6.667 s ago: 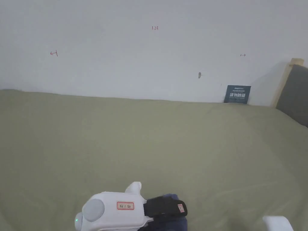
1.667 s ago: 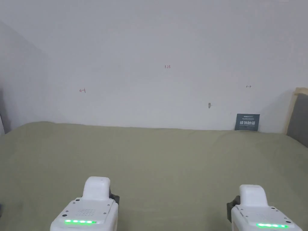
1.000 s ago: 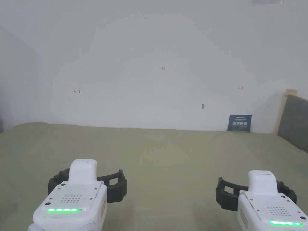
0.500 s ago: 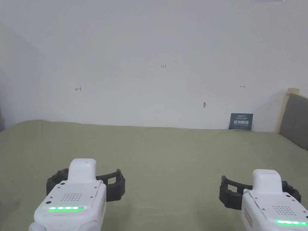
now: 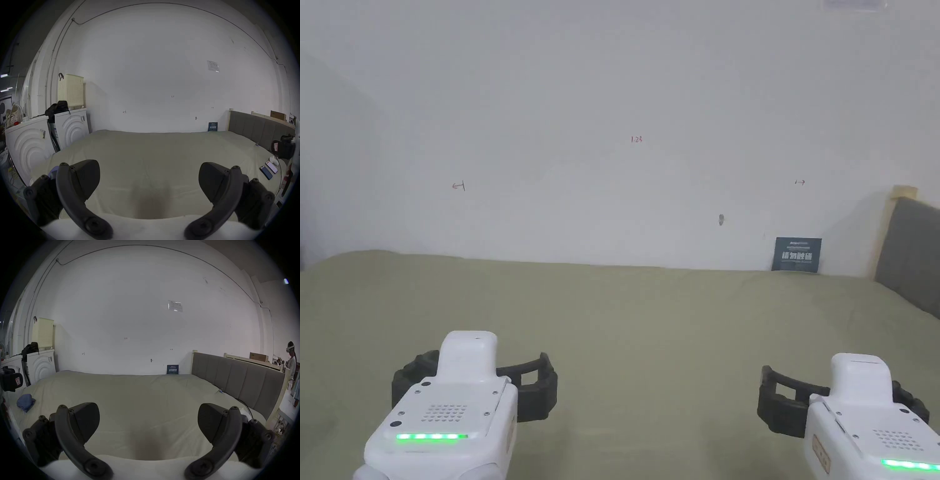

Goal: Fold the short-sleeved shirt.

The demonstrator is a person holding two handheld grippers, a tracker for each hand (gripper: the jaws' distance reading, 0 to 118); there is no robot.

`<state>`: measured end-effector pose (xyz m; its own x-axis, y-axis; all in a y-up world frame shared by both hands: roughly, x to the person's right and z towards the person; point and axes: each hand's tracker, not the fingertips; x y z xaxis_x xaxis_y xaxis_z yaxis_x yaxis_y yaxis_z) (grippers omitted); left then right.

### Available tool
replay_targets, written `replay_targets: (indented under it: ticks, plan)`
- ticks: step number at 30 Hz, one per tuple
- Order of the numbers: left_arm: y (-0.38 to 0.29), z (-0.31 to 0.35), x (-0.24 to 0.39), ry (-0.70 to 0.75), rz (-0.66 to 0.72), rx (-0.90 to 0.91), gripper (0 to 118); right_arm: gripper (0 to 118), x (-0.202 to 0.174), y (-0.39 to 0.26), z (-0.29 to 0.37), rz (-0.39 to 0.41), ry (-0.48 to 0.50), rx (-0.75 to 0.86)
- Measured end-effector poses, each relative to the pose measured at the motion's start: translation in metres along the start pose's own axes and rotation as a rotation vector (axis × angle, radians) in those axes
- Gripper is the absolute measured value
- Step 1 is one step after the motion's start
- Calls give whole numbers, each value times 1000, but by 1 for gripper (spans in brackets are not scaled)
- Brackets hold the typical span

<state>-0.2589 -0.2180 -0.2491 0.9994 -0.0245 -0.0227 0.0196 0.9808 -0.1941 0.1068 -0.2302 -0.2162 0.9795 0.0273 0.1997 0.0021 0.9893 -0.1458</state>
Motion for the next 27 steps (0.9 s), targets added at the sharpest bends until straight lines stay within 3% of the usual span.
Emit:
replay_targets:
  ticks: [19,27]
  plan:
    - [-2,1,2,-6,-7,-10,118,118,-1,4,3,30,-6,18]
    - [-9,2,1,4,26,-22,118,118,-4,-2,6,42,37,27]
